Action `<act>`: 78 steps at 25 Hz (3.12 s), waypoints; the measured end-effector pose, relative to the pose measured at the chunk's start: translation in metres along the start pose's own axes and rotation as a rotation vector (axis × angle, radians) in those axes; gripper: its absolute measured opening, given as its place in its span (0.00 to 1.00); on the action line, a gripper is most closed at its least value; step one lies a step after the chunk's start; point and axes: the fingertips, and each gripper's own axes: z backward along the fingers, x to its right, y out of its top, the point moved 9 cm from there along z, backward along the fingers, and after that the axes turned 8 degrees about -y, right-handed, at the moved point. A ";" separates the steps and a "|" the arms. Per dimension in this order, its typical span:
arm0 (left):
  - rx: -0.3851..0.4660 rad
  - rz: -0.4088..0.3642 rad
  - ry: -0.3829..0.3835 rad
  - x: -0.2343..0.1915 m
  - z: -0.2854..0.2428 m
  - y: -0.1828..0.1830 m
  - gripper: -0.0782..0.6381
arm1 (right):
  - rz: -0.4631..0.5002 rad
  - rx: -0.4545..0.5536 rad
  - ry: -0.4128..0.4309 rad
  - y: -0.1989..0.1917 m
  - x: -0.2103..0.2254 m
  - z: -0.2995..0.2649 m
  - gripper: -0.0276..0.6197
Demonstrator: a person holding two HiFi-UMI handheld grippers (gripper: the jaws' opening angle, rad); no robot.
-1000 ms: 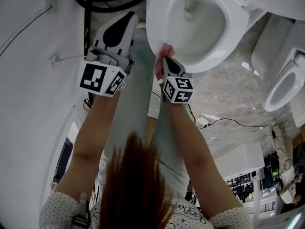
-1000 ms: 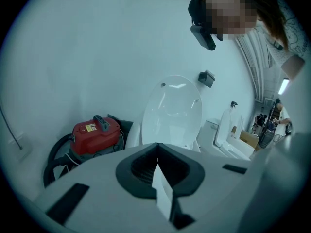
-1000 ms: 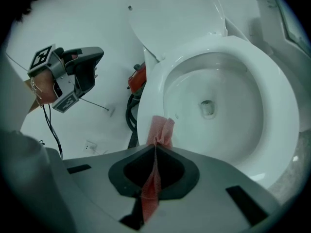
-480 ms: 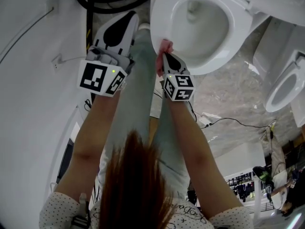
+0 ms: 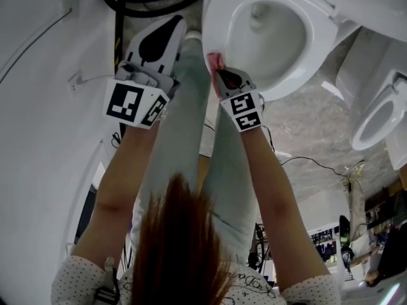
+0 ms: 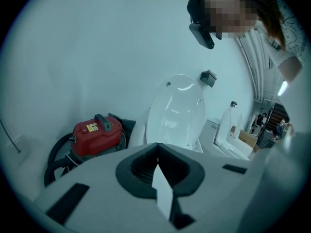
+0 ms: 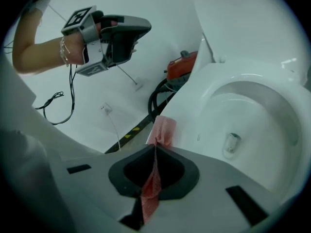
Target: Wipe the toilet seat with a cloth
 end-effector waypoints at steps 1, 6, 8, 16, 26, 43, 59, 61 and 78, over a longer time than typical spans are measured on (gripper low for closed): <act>0.000 0.001 0.000 0.000 -0.001 0.000 0.11 | 0.041 -0.010 0.013 0.001 0.001 -0.001 0.07; 0.001 0.004 0.000 -0.003 -0.002 0.002 0.11 | 0.303 -0.059 0.079 0.010 0.002 -0.006 0.08; 0.001 0.004 0.004 -0.004 -0.002 0.003 0.12 | 0.424 -0.073 0.126 0.015 0.003 -0.007 0.08; 0.001 0.007 0.008 -0.010 -0.003 0.003 0.11 | 0.547 -0.133 0.184 0.038 0.008 -0.019 0.08; 0.010 -0.007 0.006 -0.020 -0.004 0.012 0.11 | 0.606 -0.160 0.213 0.063 0.013 -0.031 0.08; 0.012 -0.012 0.002 -0.027 -0.003 0.025 0.11 | 0.554 -0.163 0.181 0.106 0.038 -0.045 0.08; 0.018 -0.023 0.007 -0.043 -0.003 0.040 0.11 | 0.519 -0.154 0.128 0.142 0.060 -0.055 0.08; 0.015 -0.023 0.008 -0.044 -0.002 0.039 0.11 | 0.516 -0.146 0.122 0.147 0.064 -0.056 0.08; 0.006 -0.017 0.009 -0.045 -0.011 0.037 0.11 | 0.432 -0.077 0.090 0.178 0.101 -0.055 0.07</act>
